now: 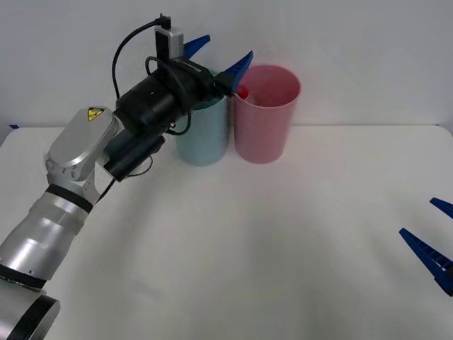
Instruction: Grasp the object on the table and drop it into the matching bin: aluminum can to the light blue bin, PET bottle to the pink bin.
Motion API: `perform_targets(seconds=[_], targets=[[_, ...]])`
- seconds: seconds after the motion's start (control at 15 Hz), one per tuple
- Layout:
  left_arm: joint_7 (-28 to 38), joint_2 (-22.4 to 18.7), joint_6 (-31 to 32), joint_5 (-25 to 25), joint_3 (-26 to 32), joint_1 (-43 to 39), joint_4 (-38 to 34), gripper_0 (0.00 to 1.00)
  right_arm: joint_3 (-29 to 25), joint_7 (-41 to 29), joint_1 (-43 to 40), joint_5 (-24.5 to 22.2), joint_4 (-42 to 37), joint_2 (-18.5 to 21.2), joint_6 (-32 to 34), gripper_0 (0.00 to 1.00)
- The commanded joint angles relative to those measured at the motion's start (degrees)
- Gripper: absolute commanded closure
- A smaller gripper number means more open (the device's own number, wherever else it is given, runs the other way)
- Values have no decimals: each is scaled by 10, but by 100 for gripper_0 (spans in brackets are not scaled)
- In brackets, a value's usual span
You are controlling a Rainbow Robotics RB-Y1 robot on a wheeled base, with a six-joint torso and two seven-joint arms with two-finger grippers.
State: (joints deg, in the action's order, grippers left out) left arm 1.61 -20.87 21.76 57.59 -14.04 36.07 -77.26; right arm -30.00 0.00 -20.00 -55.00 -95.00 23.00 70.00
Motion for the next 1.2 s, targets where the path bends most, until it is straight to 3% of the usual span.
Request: perform_targets(seconds=[0.07, 0.4, 0.73, 1.0, 1.2], targets=[[0, -49, 18, -34, 12, -51, -51, 0, 0, 0, 0, 0, 0, 0, 0, 0], [1, -79, 157, -36, 137, -152, -85, 0, 0, 0, 0, 0, 0, 0, 0, 0], [3, -80, 301, 14, 278, -226, -89, 0, 0, 0, 0, 0, 0, 0, 0, 0], [-2, -80, 375, 60, 370, -269, -103, 0, 0, 0, 0, 0, 0, 0, 0, 0], [-6, -95, 386, 73, 400, -312, -126, 0, 0, 0, 0, 0, 0, 0, 0, 0]])
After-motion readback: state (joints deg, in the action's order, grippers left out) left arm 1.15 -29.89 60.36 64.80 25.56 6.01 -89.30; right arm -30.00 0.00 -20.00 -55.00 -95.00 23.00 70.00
